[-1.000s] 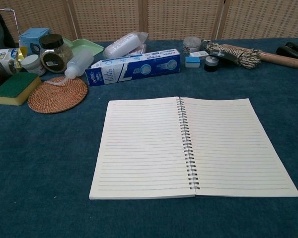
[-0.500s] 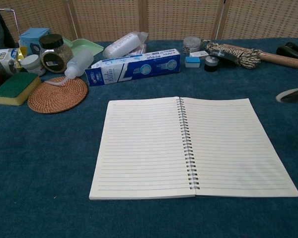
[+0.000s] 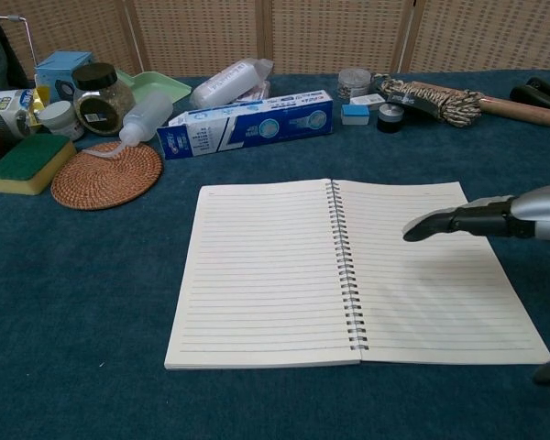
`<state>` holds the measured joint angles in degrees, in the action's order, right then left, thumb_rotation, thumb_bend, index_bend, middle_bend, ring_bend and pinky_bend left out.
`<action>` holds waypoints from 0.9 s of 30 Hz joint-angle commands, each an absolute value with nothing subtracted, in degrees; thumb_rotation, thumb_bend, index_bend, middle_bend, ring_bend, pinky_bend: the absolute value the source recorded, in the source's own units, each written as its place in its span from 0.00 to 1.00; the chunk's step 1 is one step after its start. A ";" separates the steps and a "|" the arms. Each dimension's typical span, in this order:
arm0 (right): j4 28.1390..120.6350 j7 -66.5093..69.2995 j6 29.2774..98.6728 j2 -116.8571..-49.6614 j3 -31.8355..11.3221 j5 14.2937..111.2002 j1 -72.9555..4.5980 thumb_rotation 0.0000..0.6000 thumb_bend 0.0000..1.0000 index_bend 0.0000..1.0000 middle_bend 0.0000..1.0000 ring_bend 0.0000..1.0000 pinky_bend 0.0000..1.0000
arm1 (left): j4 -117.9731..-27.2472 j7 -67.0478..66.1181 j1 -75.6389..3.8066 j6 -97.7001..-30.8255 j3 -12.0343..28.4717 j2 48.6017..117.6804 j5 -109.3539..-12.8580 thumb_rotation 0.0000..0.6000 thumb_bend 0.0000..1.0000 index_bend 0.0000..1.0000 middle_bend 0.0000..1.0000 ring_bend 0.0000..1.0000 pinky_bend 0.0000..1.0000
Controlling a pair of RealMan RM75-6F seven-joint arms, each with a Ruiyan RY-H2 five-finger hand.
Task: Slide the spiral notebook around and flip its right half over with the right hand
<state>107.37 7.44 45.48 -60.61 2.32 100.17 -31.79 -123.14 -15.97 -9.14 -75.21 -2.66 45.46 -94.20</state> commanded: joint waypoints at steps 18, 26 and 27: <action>102.35 9.00 35.40 -64.87 2.16 90.84 -39.64 0.63 0.09 0.04 0.10 0.00 0.01 | -122.18 -15.71 -8.79 -75.39 -2.86 46.09 -92.72 1.00 0.06 0.00 0.00 0.00 0.00; 101.47 8.92 35.89 -65.27 3.74 90.35 -39.44 0.62 0.09 0.12 0.14 0.00 0.01 | -122.70 -16.14 -8.62 -75.58 -3.05 46.00 -92.88 1.00 0.06 0.00 0.00 0.00 0.00; 101.42 8.91 36.17 -65.24 3.90 90.45 -39.33 0.62 0.09 0.13 0.14 0.00 0.01 | -122.78 -16.18 -8.58 -75.62 -3.07 46.00 -92.91 1.00 0.06 0.00 0.00 0.00 0.00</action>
